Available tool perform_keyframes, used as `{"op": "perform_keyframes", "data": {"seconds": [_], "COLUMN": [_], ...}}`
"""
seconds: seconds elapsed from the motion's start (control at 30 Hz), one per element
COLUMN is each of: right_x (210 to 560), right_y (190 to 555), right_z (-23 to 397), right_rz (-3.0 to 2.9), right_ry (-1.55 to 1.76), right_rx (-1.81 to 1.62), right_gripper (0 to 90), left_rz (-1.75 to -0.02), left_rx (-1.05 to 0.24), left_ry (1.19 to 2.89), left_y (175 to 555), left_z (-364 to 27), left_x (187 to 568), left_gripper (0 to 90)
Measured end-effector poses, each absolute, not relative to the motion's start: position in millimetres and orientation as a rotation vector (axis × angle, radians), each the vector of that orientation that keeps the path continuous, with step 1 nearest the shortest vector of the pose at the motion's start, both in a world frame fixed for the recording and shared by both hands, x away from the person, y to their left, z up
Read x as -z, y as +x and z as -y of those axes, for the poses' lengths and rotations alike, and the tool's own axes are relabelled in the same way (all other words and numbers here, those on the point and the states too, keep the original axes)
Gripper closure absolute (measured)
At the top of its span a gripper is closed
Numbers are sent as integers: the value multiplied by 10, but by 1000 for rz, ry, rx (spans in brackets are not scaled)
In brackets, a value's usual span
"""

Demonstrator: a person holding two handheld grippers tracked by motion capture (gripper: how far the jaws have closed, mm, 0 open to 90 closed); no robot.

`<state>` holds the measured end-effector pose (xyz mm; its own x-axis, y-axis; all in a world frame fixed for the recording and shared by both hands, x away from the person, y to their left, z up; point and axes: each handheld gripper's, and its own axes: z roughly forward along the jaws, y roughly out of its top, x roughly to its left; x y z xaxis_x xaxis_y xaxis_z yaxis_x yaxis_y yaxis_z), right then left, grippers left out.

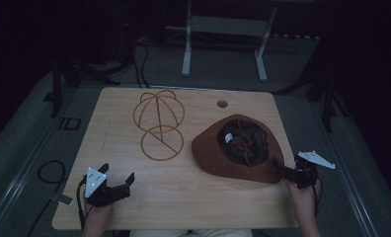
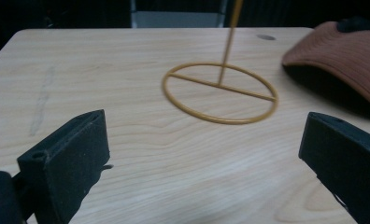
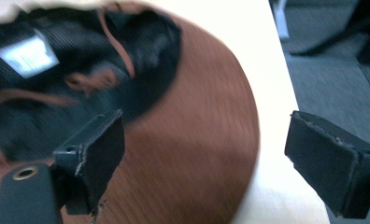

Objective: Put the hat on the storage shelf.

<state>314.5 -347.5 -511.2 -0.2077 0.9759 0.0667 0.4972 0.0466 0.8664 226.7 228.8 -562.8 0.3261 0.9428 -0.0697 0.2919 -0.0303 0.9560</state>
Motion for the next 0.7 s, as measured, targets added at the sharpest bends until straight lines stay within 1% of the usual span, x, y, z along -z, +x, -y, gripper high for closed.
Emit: {"op": "perform_keyframes", "data": {"seconds": [0.03, 0.1, 0.23, 0.27, 0.37, 0.47, 0.57, 0.7], "right_x": [5037, 4972, 4885, 4839, 4797, 4796, 4823, 4889], "right_y": [3208, 3278, 3403, 3502, 3643, 3802, 3939, 4116], "right_z": [3448, 3432, 3398, 3370, 3314, 3268, 3205, 3147], "right_rz": [-1781, -1786, -1799, -1803, -1819, -1840, -1863, -1903], "right_ry": [1459, 1453, 1434, 1430, 1413, 1407, 1382, 1398], "right_rx": [-1081, -1093, -1089, -1092, -1083, -1066, -1026, -978], "right_gripper": [121, 121, 124, 134, 143, 157, 214, 215], "left_rz": [-1111, -1101, -1081, -1069, -1058, -1068, -1079, -1061], "left_rx": [-784, -786, -762, -763, -755, -744, -713, -713], "left_ry": [1591, 1616, 1621, 1614, 1611, 1620, 1628, 1628], "left_y": [2248, 2251, 2255, 2243, 2239, 2252, 2263, 2259], "left_z": [-2258, -2226, -2221, -2216, -2216, -2217, -2221, -2225], "left_x": [5618, 5625, 5630, 5621, 5614, 5625, 5627, 5620], "left_gripper": [23, 23, 23, 24, 24, 23, 24, 24]}}
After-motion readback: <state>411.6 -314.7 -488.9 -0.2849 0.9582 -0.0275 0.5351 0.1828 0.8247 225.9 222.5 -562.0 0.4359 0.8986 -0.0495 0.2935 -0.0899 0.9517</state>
